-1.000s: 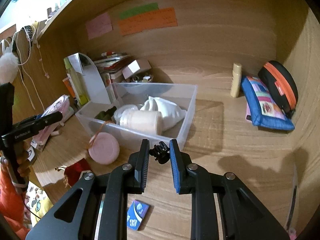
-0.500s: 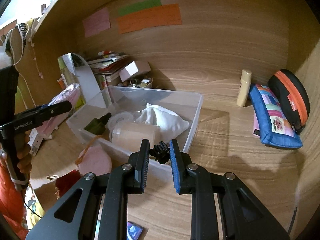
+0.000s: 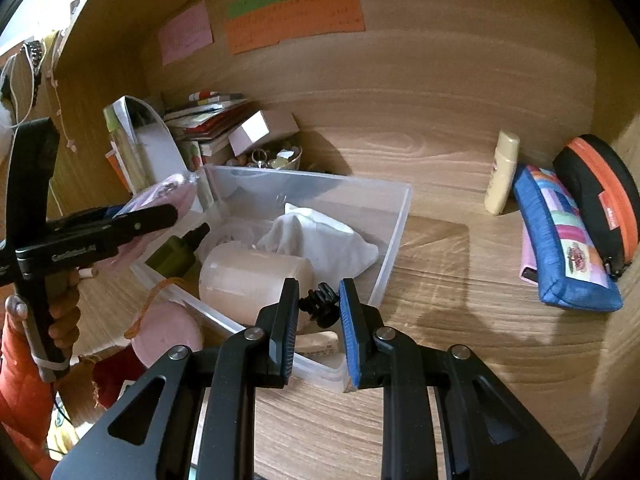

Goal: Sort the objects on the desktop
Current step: 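Carry the pink rope bag over the box with the left tool while the right tool carries the clip, then release the pink rope bag into the box with the left tool while the right tool releases the clip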

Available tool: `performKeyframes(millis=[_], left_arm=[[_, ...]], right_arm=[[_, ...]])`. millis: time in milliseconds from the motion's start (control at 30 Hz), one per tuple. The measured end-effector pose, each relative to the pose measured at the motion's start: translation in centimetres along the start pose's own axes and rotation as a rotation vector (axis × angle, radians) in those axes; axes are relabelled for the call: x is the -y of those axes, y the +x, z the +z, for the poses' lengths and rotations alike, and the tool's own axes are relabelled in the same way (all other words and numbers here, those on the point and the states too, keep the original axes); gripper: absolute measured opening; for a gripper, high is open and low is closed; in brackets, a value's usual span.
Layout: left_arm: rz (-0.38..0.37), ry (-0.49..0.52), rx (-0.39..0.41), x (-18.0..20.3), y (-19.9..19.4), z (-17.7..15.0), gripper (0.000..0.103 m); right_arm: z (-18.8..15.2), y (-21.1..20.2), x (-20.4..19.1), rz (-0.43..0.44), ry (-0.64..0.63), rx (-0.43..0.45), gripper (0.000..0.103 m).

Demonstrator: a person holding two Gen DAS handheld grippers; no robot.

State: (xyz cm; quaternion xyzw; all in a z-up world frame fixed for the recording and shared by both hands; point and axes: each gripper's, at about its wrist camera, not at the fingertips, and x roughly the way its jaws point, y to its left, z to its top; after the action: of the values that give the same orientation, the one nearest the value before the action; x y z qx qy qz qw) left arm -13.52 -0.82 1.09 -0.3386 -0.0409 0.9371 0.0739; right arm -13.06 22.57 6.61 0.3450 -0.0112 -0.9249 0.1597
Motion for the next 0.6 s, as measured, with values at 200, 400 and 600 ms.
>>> performKeyframes(millis=[200,400,600], left_arm=[[-0.003,0.029,-0.012,0.8,0.8,0.0,0.06],[-0.008,0.031,-0.043,1.0,1.6,-0.1,0.061],[-0.021,0.025,-0.059,1.2,1.4,-0.3,0.061]], right_arm=[[-0.2,0.5,-0.2,-0.001,-0.013,-0.015,0.019],[-0.2,0.6,-0.5,-0.012,-0.032,-0.016,0.019],[-0.3,0.5,-0.8,-0.001,-0.036,-0.03,0.019]])
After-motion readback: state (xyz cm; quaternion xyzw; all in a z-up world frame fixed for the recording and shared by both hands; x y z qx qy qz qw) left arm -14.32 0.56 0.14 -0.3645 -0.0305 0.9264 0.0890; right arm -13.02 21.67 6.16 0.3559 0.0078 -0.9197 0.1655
